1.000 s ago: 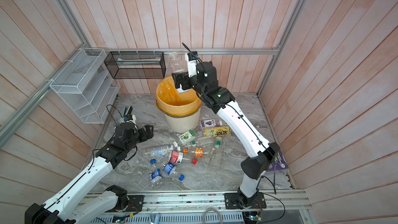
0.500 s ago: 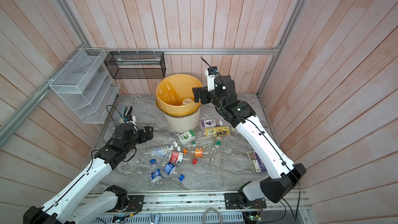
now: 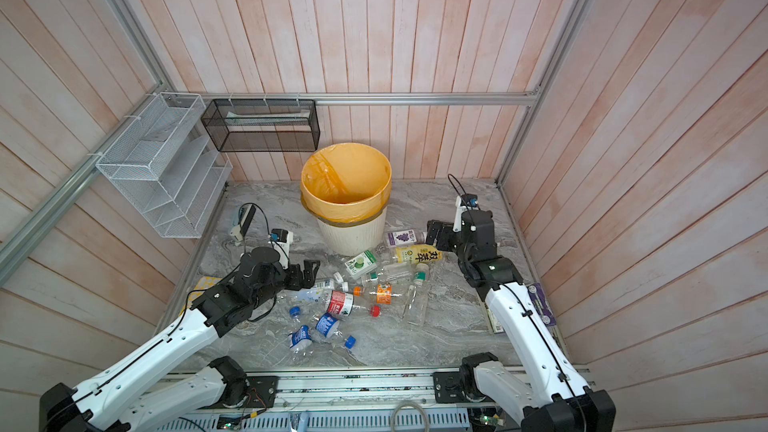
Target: Throw the plastic bottles in the bin
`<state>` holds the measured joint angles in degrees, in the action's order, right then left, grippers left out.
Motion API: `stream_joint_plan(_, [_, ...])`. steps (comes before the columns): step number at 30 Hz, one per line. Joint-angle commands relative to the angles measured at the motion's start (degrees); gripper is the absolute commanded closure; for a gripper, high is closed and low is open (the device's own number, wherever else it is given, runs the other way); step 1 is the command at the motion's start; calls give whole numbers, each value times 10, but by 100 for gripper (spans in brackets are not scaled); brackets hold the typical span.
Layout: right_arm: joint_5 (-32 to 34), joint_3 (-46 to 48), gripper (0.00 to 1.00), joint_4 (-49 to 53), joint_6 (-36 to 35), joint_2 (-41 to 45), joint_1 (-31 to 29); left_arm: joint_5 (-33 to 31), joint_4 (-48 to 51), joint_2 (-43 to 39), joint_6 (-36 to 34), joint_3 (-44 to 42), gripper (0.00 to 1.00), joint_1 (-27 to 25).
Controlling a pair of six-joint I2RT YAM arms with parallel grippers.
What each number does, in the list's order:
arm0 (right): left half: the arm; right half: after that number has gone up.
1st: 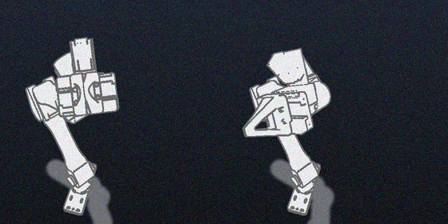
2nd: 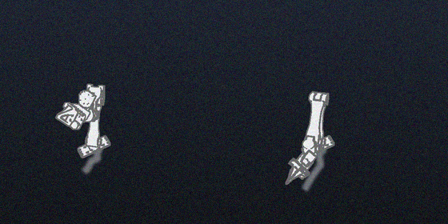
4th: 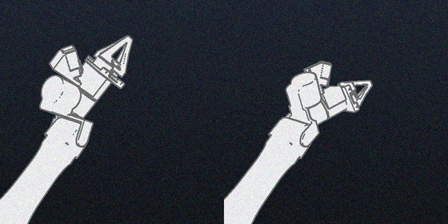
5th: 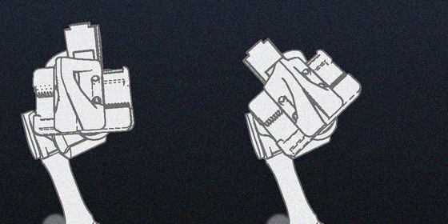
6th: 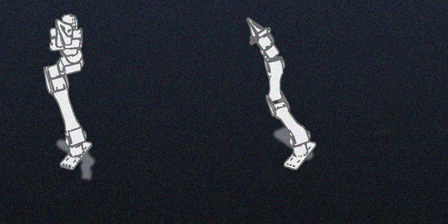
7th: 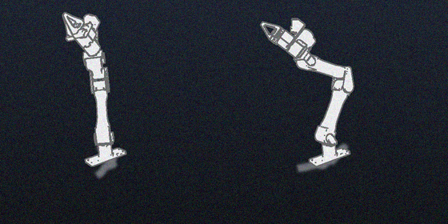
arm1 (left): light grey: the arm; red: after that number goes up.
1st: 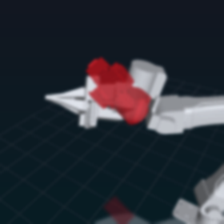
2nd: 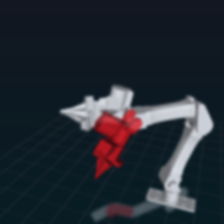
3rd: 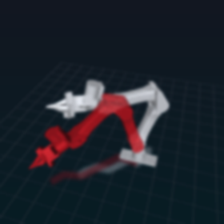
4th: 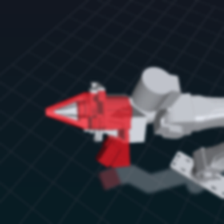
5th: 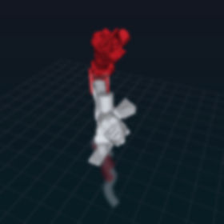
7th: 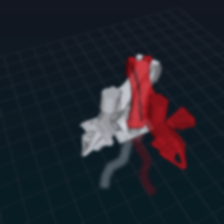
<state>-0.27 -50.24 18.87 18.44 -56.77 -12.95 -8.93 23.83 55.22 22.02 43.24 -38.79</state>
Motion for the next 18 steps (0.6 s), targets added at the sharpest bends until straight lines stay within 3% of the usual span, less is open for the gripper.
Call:
stream_joint_plan(1, [-85,33,0,-37,-5,33,1,-25,36,26,-37,32,1,-36])
stream_joint_plan(5, [-156,64,1,-64,-33,44,-30,-77,28,31,13,28,0,-37])
stream_joint_plan(10, [-75,76,2,-74,-79,7,-205,-97,-13,-1,61,0,0,-27])
stream_joint_plan(18, [-46,41,5,-84,-156,-133,-394,-13,12,-51,111,-33,0,111])
